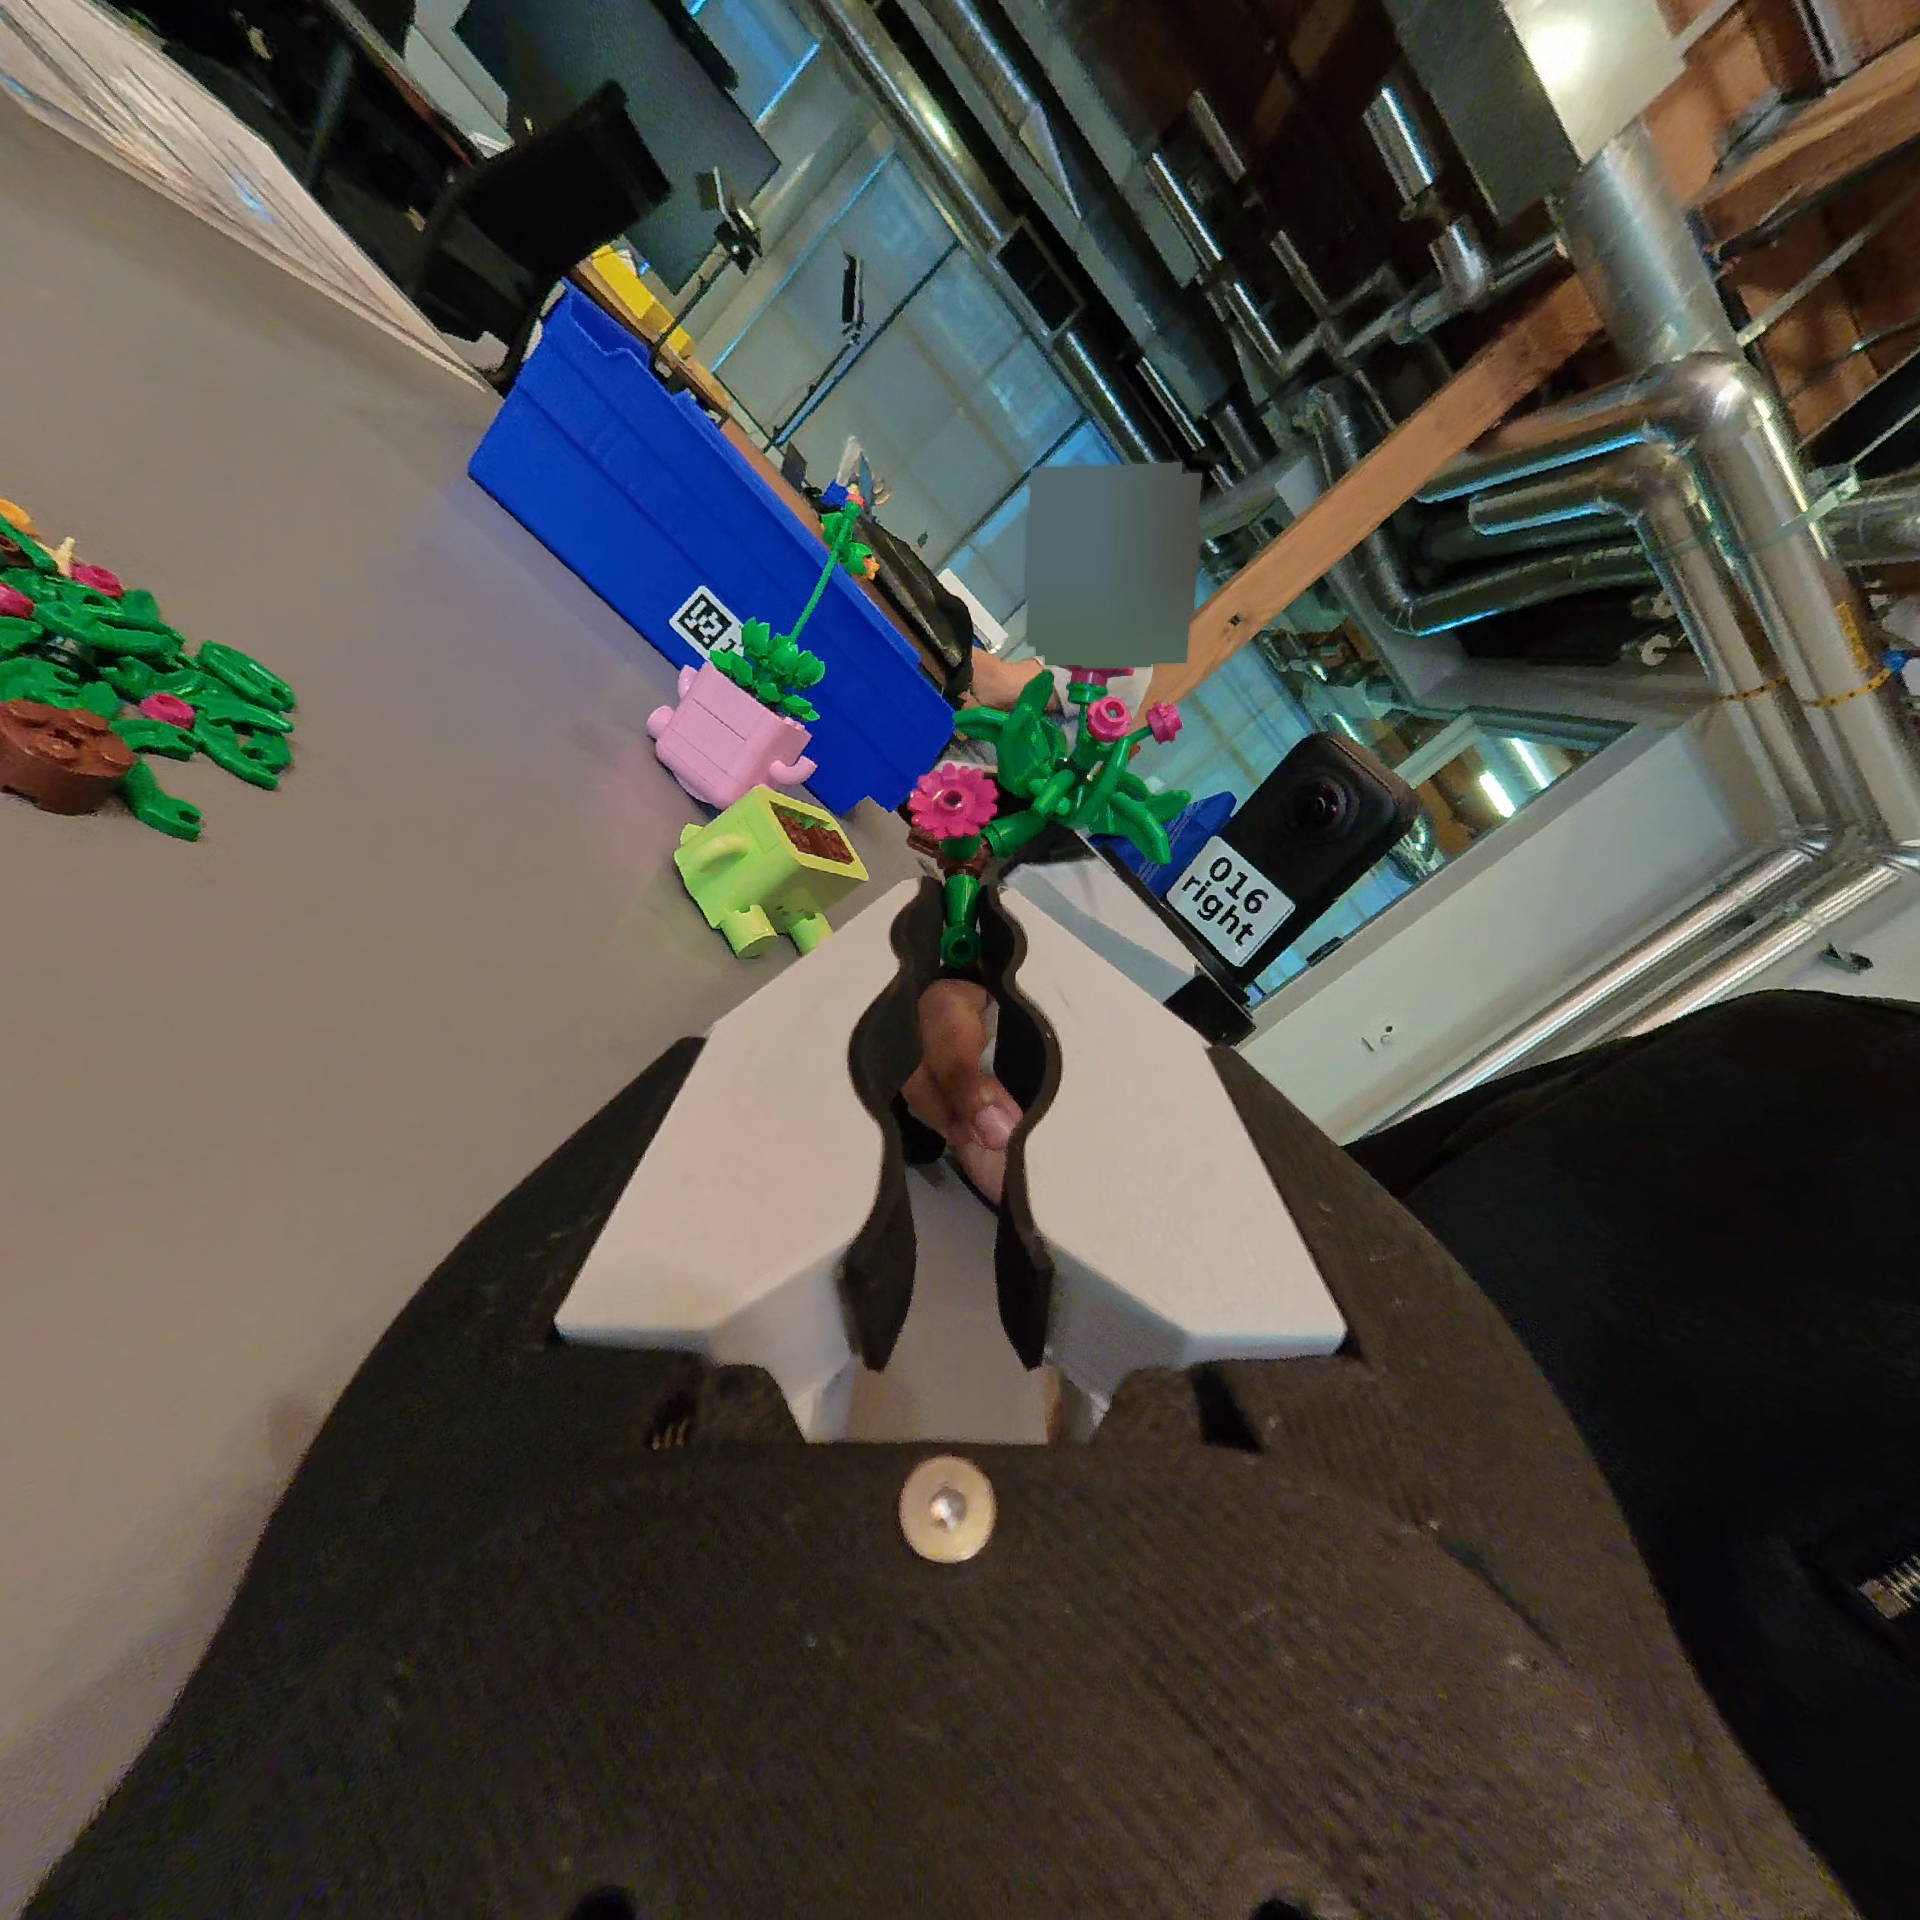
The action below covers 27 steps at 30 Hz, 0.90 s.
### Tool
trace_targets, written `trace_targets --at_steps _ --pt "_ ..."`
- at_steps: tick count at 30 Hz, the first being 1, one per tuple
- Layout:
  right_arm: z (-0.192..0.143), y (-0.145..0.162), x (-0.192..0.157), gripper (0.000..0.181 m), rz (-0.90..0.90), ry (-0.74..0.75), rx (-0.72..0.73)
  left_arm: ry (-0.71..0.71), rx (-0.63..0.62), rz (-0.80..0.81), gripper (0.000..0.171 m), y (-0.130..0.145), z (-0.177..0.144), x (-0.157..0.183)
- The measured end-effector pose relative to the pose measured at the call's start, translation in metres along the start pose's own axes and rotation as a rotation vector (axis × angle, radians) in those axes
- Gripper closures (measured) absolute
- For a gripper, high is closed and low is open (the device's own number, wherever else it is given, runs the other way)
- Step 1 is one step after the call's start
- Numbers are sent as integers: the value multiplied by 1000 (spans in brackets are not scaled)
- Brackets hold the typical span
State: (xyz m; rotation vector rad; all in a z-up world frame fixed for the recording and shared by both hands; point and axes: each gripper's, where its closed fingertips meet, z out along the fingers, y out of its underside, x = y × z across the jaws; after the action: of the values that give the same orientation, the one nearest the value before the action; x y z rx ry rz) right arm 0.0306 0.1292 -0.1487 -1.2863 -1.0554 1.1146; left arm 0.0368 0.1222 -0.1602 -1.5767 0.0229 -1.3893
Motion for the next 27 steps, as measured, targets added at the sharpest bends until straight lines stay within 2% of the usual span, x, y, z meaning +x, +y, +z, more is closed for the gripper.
trace_targets --at_steps 5,10,14,21,23,27 --pt "-1 -2 -10 175 16 -80 17 52 -47 19 170 8 4 9" --pt "-1 -1 -9 175 98 -120 0 33 -62 65 169 12 7 10" --pt "-2 4 -4 176 57 -52 -53 -37 -57 111 169 14 9 4" --pt "0 4 1 177 44 47 -69 -60 -29 90 168 12 9 2" --pt "0 4 -1 177 67 35 -60 -38 -32 74 169 11 8 4" --pt "-2 -6 -7 177 262 -115 3 109 -22 -61 168 9 7 16"
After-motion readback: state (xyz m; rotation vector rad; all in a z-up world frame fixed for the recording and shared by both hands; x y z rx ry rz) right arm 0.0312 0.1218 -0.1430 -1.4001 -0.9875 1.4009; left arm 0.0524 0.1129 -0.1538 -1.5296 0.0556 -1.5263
